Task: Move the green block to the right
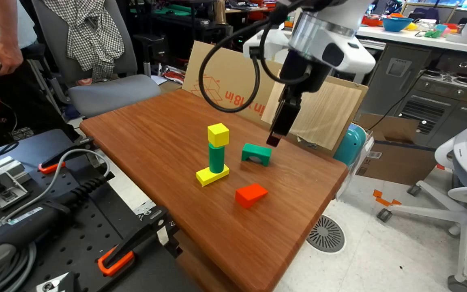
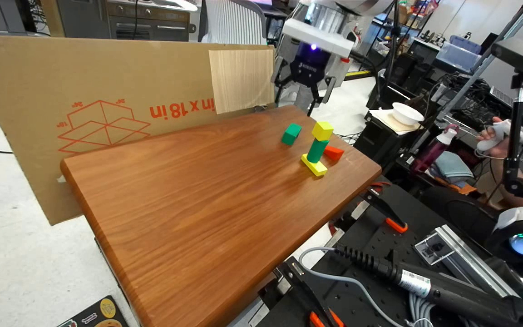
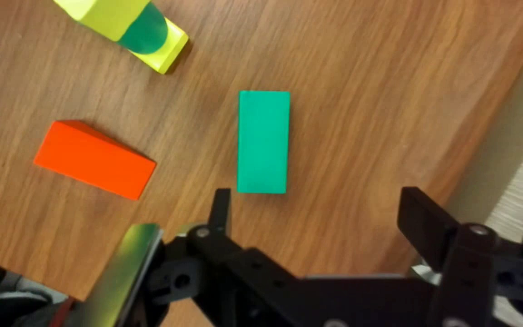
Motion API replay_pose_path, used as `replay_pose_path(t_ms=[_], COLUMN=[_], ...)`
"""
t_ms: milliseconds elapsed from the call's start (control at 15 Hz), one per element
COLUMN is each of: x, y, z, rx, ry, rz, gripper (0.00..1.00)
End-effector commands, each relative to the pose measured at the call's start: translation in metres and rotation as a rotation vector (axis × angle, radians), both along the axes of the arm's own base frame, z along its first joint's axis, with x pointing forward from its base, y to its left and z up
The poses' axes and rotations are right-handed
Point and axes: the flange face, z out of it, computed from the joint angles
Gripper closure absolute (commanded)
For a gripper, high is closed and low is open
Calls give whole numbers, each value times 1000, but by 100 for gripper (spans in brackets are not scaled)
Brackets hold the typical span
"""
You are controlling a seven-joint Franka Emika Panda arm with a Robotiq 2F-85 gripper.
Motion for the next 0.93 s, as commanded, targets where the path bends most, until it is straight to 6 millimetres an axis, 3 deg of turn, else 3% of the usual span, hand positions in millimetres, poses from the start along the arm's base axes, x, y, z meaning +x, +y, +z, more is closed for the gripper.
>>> replay_pose_path(t_ms=[0, 267, 467, 667, 733, 867], x=[-1, -2, -7, -15, -1, -6], y=[35, 85, 125, 161, 149, 164], z=[71, 140, 173, 186, 180, 182], rx=[-93, -183, -229, -176, -200, -187], ry=[-60, -89, -110, -156, -147, -151], rz=[162, 371, 525, 654, 578, 627], gripper=[0, 0, 0, 0, 0, 0])
